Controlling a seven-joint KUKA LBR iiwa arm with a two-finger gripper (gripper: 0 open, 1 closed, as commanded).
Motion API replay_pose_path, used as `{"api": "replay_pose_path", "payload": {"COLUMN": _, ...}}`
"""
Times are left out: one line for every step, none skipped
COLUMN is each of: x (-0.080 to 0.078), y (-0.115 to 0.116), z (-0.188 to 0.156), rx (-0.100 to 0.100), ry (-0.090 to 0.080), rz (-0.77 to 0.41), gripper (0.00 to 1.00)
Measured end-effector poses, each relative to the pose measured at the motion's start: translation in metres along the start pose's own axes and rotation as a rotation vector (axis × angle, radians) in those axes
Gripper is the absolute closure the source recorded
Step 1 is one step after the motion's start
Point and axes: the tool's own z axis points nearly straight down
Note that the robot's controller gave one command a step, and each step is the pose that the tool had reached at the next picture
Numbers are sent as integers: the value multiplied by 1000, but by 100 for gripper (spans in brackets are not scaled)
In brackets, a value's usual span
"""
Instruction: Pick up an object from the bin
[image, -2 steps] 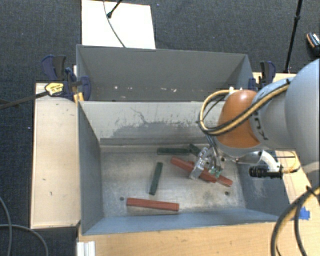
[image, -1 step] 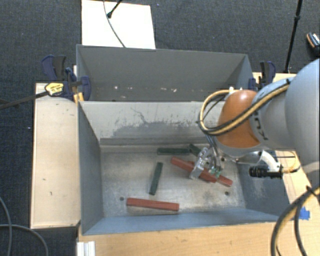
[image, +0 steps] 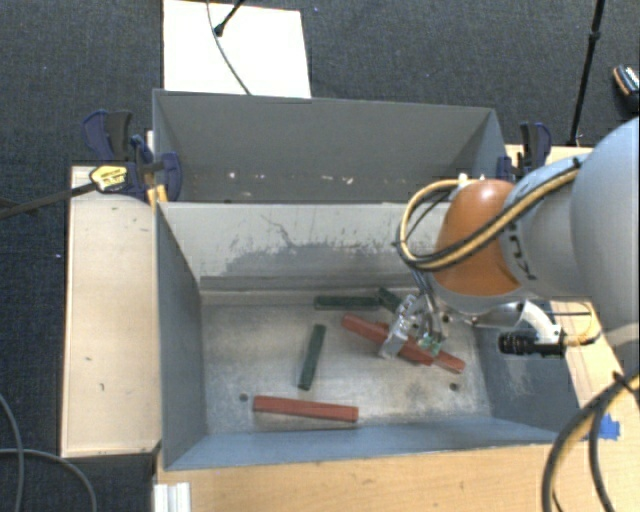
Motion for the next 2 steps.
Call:
{"api": "replay_pose_path", "payload": {"x": 0, "y": 0, "z": -2, "rx": 1, "ry": 2, "rz": -1, "gripper": 100}}
{"api": "replay_pose_path", "payload": {"x": 2, "y": -1, "z": -10, "rx": 5, "ry": 9, "rz": -2, "gripper": 100}}
